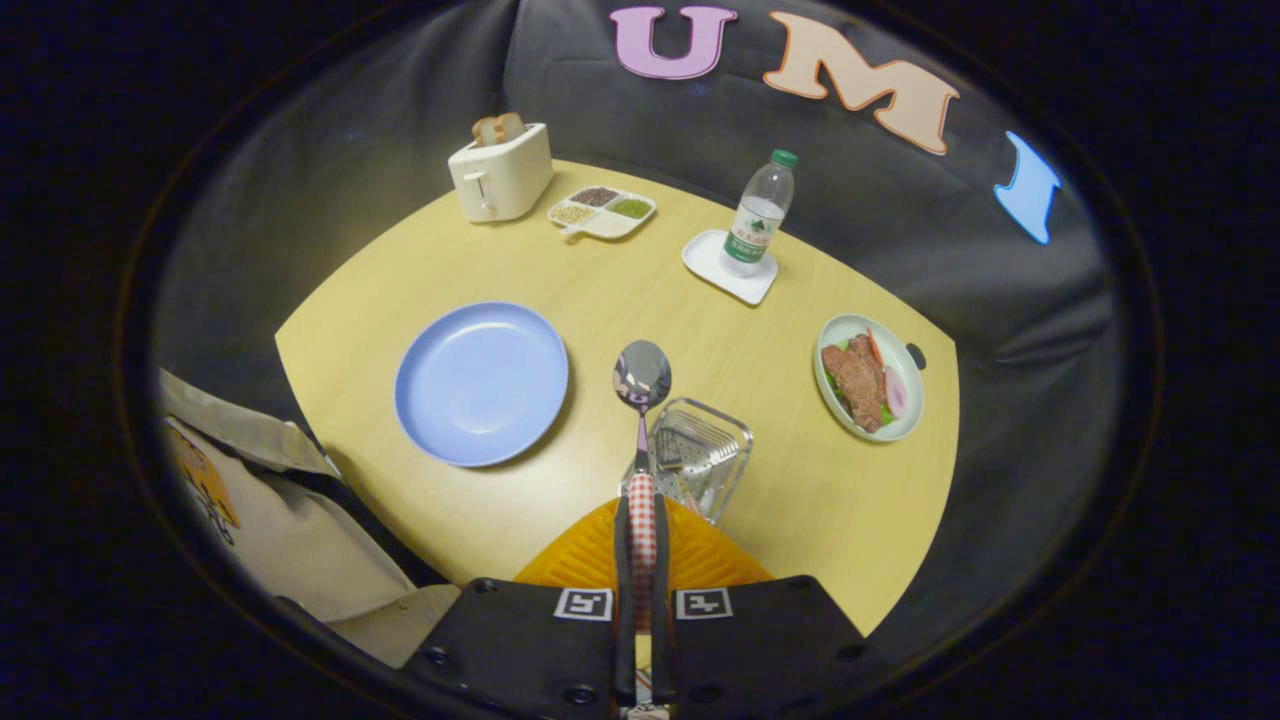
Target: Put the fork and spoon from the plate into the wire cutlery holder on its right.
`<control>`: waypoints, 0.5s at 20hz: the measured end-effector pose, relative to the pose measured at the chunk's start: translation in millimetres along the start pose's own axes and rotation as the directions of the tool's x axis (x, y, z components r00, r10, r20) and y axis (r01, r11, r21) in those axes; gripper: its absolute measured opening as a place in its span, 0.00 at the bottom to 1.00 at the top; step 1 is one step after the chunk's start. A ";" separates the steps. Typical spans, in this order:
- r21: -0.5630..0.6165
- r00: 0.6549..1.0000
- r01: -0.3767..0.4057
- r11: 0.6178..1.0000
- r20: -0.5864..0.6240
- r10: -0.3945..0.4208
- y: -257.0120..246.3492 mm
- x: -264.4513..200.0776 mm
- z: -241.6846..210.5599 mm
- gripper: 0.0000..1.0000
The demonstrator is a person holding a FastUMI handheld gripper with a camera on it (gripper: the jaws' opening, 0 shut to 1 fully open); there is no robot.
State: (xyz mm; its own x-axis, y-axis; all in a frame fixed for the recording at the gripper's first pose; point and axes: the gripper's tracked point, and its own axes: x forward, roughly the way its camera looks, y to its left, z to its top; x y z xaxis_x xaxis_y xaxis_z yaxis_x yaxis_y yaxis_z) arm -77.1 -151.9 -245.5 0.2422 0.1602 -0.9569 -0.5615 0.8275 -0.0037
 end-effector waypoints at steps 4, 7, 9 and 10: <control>-0.046 0.997 -0.023 0.999 -0.076 0.020 -20.9 -5.0 -17.3 0.09; -0.080 0.991 -0.043 0.996 -0.133 0.032 -32.2 -5.3 -27.6 0.09; -0.093 0.983 -0.066 0.993 -0.175 0.049 -34.7 -2.7 -31.4 0.09; -0.092 0.978 -0.081 0.992 -0.197 0.061 -34.0 -0.1 -32.4 0.09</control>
State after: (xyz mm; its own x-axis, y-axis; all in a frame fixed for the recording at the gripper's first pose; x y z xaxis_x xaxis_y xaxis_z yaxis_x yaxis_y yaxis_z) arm -83.7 -197.5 -254.7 0.0464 0.1013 -0.9938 -0.6499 0.7585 0.0469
